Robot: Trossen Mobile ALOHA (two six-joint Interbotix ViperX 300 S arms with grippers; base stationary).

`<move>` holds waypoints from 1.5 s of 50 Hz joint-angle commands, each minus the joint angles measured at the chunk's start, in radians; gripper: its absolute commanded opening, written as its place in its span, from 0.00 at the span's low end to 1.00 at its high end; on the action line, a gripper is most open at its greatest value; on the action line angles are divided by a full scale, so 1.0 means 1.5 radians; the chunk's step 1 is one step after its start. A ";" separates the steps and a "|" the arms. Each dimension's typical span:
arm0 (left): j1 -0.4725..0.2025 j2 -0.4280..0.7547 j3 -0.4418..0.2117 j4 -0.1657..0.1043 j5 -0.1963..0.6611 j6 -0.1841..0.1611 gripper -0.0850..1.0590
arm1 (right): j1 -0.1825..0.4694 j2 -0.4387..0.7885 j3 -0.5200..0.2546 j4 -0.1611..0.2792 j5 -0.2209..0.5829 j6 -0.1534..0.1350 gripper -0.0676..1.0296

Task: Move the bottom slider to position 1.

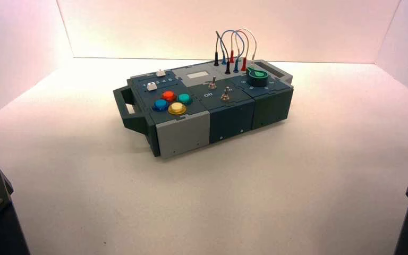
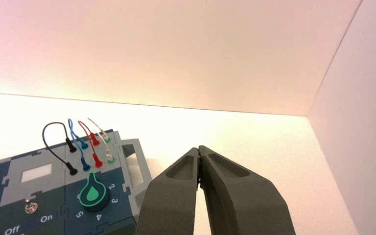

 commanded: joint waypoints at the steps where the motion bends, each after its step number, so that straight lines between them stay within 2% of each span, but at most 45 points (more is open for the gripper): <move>1: 0.004 0.000 -0.011 0.002 -0.007 0.003 0.05 | 0.003 0.005 -0.009 -0.001 -0.003 -0.001 0.04; 22: 0.004 0.020 -0.015 0.002 -0.007 0.003 0.05 | 0.003 0.037 -0.013 -0.006 -0.003 -0.002 0.04; 32: 0.003 0.030 -0.036 0.003 0.025 0.003 0.05 | 0.003 0.064 -0.024 -0.005 0.018 -0.002 0.04; 40: 0.000 0.033 -0.064 0.011 0.087 0.015 0.05 | 0.008 0.071 -0.035 -0.006 0.041 -0.002 0.04; 43: -0.003 0.037 -0.073 0.011 0.109 0.024 0.05 | 0.022 0.071 -0.042 -0.005 0.053 -0.002 0.04; 49: -0.018 0.046 -0.101 0.011 0.183 0.029 0.05 | 0.074 0.078 -0.063 -0.005 0.097 -0.004 0.04; 53: -0.032 0.046 -0.127 0.011 0.236 0.029 0.05 | 0.112 0.087 -0.073 -0.008 0.123 -0.015 0.04; 60: -0.047 0.048 -0.176 0.011 0.317 0.030 0.05 | 0.154 0.110 -0.088 -0.007 0.163 -0.024 0.04; 65: -0.050 0.056 -0.200 0.011 0.351 0.031 0.05 | 0.175 0.131 -0.108 -0.008 0.206 -0.028 0.04; 69: -0.050 0.066 -0.218 0.011 0.381 0.041 0.05 | 0.183 0.145 -0.126 -0.008 0.236 -0.033 0.04; 75: -0.056 0.085 -0.238 0.011 0.443 0.089 0.05 | 0.191 0.165 -0.151 -0.007 0.282 -0.051 0.04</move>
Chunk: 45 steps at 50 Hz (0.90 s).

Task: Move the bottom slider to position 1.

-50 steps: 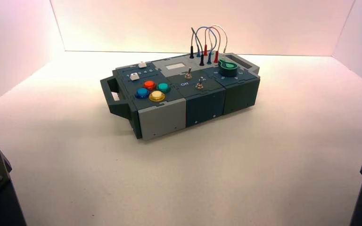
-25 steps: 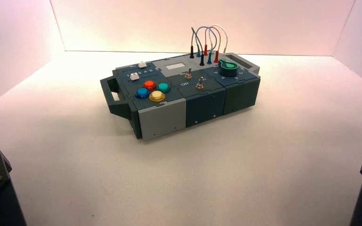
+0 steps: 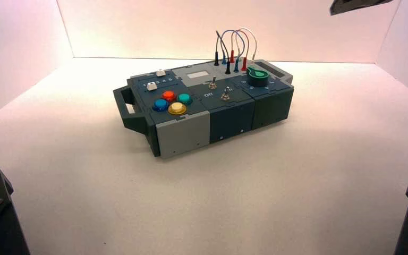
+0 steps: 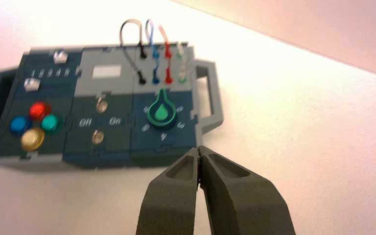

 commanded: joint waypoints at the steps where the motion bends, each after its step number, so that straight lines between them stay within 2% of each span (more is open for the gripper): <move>1: -0.011 0.015 -0.039 0.000 0.049 0.042 0.05 | 0.010 0.015 -0.044 0.002 0.034 -0.015 0.04; 7: -0.034 0.038 -0.052 -0.003 0.083 0.071 0.05 | 0.027 0.021 -0.057 0.002 0.050 -0.033 0.04; 11: -0.049 0.052 -0.058 -0.005 0.094 0.071 0.05 | 0.045 0.021 -0.060 0.003 0.058 -0.039 0.04; 12: -0.061 0.062 -0.059 -0.006 0.094 0.071 0.05 | 0.067 0.021 -0.062 0.003 0.064 -0.046 0.04; 19: -0.085 0.101 -0.070 -0.007 0.094 0.070 0.05 | 0.121 0.024 -0.062 0.006 0.071 -0.062 0.04; 31: -0.093 0.175 -0.100 -0.010 0.094 0.070 0.05 | 0.178 0.028 -0.065 0.029 0.067 -0.067 0.04; 38: -0.096 0.223 -0.121 -0.010 0.095 0.070 0.05 | 0.179 0.034 -0.062 0.030 0.064 -0.067 0.04; 45: -0.101 0.264 -0.135 -0.010 0.094 0.070 0.05 | 0.179 0.050 -0.050 0.030 0.038 -0.067 0.04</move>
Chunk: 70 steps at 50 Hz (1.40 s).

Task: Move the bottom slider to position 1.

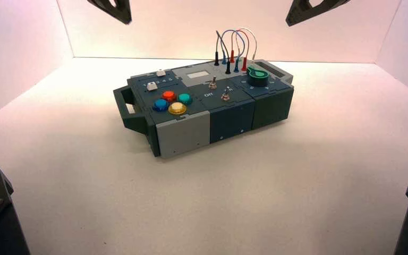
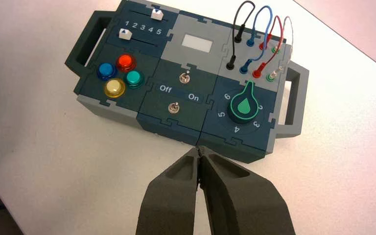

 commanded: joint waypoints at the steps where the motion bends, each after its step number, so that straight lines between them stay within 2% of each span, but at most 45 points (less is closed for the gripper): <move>1: -0.008 0.028 -0.033 -0.002 -0.003 0.002 0.05 | 0.004 0.012 -0.006 0.002 -0.029 -0.002 0.04; 20: -0.051 0.123 -0.059 -0.002 -0.004 0.005 0.05 | 0.004 0.039 -0.007 0.000 -0.047 -0.002 0.04; 35: -0.054 0.195 -0.077 -0.001 -0.005 0.007 0.05 | 0.004 0.040 -0.003 -0.004 -0.052 -0.003 0.04; 70: -0.073 0.253 -0.097 -0.001 -0.004 0.016 0.05 | 0.004 0.043 -0.002 -0.013 -0.062 -0.002 0.04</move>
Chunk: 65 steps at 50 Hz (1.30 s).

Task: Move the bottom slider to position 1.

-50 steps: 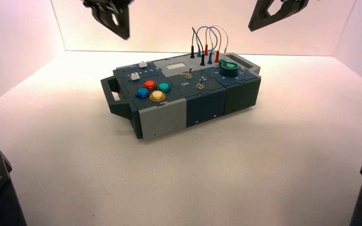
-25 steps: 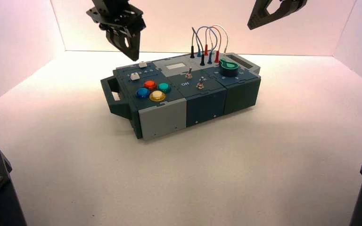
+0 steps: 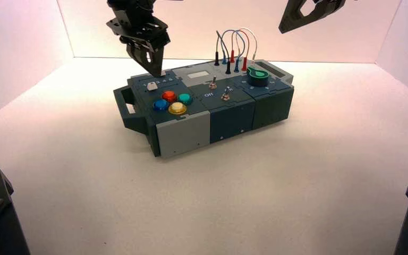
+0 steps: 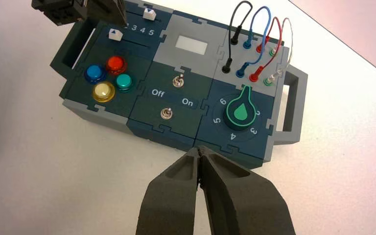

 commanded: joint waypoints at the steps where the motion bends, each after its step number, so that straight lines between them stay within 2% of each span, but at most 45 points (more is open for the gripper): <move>1: -0.009 -0.002 -0.016 0.000 -0.001 0.004 0.05 | 0.003 -0.002 -0.008 -0.001 -0.006 -0.002 0.04; 37: -0.009 0.020 -0.017 0.005 0.018 0.013 0.05 | 0.003 0.000 -0.006 -0.001 -0.010 -0.003 0.04; 65: -0.008 -0.002 -0.025 0.009 0.042 0.013 0.05 | 0.003 0.000 -0.004 -0.001 -0.010 -0.002 0.04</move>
